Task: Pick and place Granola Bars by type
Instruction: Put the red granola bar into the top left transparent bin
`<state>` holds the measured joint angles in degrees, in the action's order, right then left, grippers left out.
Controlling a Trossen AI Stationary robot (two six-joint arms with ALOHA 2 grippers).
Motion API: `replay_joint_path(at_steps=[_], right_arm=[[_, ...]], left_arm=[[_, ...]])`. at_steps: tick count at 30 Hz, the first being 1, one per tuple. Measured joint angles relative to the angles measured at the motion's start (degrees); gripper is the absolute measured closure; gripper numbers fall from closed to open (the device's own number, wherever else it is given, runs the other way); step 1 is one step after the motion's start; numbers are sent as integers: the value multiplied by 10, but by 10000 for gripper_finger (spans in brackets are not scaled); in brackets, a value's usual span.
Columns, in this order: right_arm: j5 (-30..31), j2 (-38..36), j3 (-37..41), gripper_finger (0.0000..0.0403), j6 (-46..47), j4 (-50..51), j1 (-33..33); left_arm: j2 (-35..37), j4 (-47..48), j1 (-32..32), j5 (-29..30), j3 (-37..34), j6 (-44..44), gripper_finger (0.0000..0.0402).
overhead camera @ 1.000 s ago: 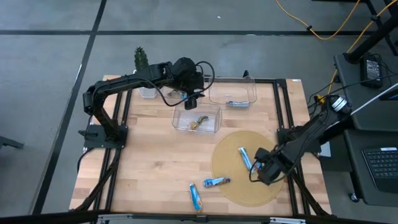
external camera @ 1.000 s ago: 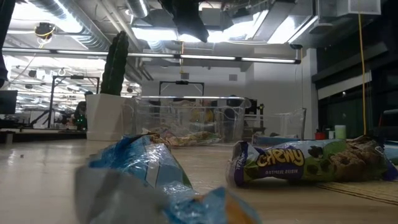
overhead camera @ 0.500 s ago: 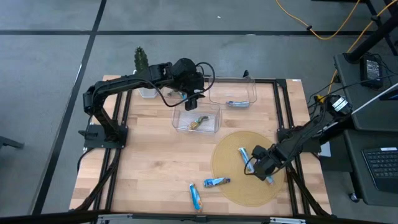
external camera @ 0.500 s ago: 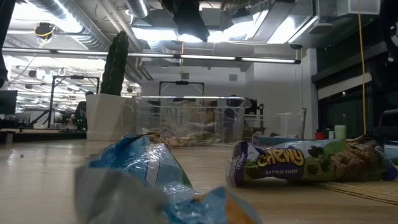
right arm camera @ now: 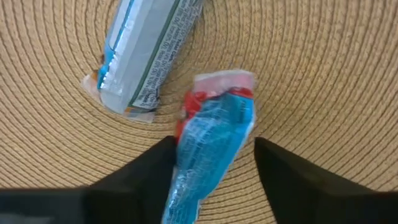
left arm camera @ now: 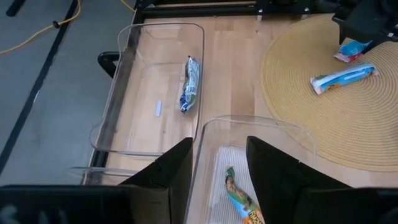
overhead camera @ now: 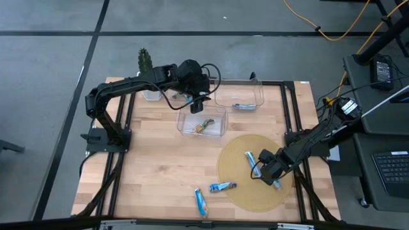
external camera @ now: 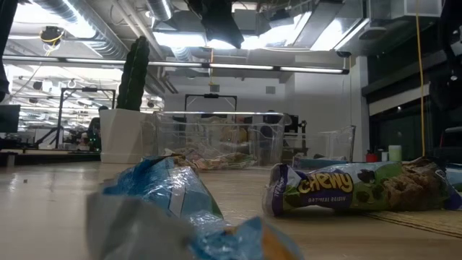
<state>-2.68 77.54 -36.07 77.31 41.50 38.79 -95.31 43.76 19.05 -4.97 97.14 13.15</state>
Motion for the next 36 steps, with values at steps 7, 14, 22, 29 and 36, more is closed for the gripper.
replay_joint_path(at_steps=[7,14,22,29,36], right_arm=[[-24,-10,0,299,-2,4,0],[-61,-86,-38,386,-13,105,0],[91,-206,-174,380,2,321,0],[258,-271,-219,390,4,344,-5],[280,-283,-209,381,-72,353,-56]], left_arm=[[0,-3,0,3,0,9,258],[0,-3,0,3,0,18,258],[0,-3,0,4,0,17,258],[0,-3,0,4,0,15,258],[0,-3,0,3,0,-5,258]])
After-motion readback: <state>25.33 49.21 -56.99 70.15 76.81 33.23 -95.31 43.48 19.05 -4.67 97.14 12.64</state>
